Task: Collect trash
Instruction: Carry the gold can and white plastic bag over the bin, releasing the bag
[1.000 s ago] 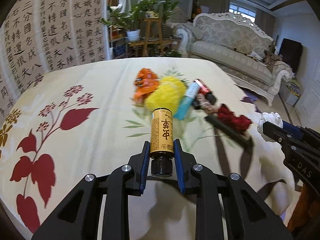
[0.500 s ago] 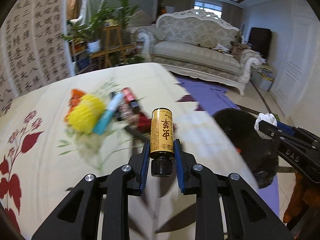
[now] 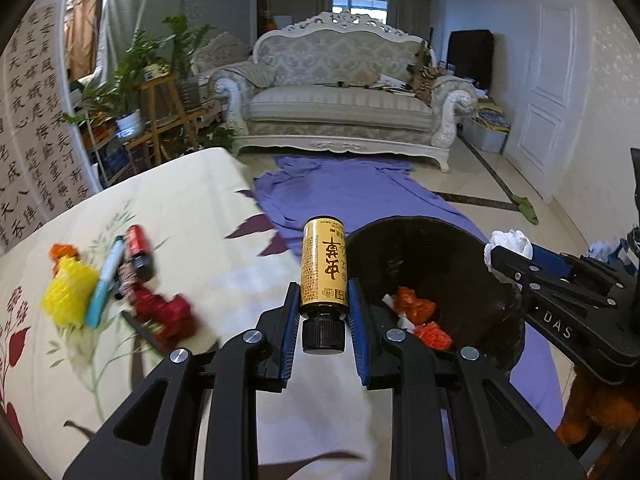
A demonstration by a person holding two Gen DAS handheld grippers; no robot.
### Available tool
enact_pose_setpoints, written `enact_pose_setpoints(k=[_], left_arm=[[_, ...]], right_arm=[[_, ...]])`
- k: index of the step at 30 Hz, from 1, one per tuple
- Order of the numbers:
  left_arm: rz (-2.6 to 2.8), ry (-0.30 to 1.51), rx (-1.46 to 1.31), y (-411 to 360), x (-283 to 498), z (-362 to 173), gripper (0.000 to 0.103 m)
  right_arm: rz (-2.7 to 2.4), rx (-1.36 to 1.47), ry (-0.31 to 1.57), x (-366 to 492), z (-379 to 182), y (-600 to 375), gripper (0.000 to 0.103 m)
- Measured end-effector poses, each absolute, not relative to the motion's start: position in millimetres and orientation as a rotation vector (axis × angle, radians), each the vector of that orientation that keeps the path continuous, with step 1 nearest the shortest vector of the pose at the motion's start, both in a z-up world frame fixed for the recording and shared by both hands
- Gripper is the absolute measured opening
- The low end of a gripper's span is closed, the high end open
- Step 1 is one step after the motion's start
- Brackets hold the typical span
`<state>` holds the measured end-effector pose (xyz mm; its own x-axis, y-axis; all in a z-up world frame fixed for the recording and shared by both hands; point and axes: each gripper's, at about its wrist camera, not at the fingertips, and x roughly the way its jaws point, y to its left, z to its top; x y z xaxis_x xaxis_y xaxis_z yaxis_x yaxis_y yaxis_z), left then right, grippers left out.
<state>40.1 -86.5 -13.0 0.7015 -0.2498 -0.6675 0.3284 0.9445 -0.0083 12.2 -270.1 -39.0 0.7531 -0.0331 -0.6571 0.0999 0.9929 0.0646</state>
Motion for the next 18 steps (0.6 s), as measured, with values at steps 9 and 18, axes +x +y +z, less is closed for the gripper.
enact_pose_setpoints(k=[9, 18], left_arm=[[-0.345, 0.730, 0.167, -122.0, 60.2, -20.5, 0.025], [-0.355, 0.737, 0.206, -147.9, 89.5, -31.2, 0.025]], right_arm=[[-0.084, 0.123, 0.710, 29.0, -44.7, -293.1, 0.032], [-0.111, 0.139, 0.719, 46.3, -54.5, -312.7, 0.033]])
